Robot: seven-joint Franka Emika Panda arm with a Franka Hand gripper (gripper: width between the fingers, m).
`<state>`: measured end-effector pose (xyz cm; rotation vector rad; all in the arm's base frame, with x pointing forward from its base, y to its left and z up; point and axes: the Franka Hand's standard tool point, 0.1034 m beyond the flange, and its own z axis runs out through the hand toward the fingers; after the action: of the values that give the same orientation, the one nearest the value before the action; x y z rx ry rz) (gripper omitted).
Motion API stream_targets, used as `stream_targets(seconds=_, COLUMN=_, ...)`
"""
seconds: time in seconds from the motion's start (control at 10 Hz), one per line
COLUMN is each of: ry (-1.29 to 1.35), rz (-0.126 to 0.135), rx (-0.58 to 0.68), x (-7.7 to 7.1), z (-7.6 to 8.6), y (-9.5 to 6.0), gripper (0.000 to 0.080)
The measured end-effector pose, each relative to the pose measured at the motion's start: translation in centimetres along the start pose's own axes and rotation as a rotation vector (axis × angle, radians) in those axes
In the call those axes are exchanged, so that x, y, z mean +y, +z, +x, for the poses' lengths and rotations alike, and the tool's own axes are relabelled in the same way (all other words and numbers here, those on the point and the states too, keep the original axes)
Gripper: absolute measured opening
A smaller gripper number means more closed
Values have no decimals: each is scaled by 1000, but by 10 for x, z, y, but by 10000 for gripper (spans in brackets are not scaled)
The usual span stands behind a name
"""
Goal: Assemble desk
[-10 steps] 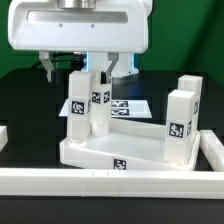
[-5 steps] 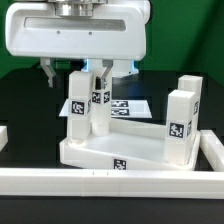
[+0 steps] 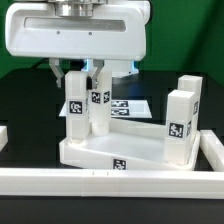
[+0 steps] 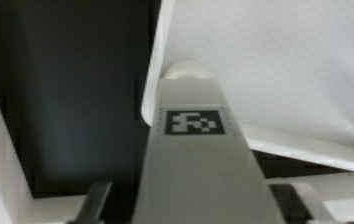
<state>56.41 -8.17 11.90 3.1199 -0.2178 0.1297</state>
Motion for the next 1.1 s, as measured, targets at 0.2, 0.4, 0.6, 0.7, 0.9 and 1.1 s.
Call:
stream_targets(seconds=0.2, ry=32, rz=3, rx=1, x=1, z=0, y=0, gripper=288)
stream_targets(seconds=0.4, ry=223, rz=30, rx=3, x=4, z=-1, y=0, gripper=289)
stream_targets(seconds=0.6, ry=451, rz=40, rx=0, x=5, z=-1, y=1, gripper=290)
stream_targets(seconds=0.7, ry=528, rz=45, rx=-1, x=4, z=-1, y=1, gripper=291)
stream_targets(seconds=0.9, ry=719, rz=47, rx=-7, x=4, z=-1, y=2, gripper=291)
stream_targets(seconds=1.1, ry=923, rz=47, rx=-11, x=3, z=-1, y=2, gripper=291)
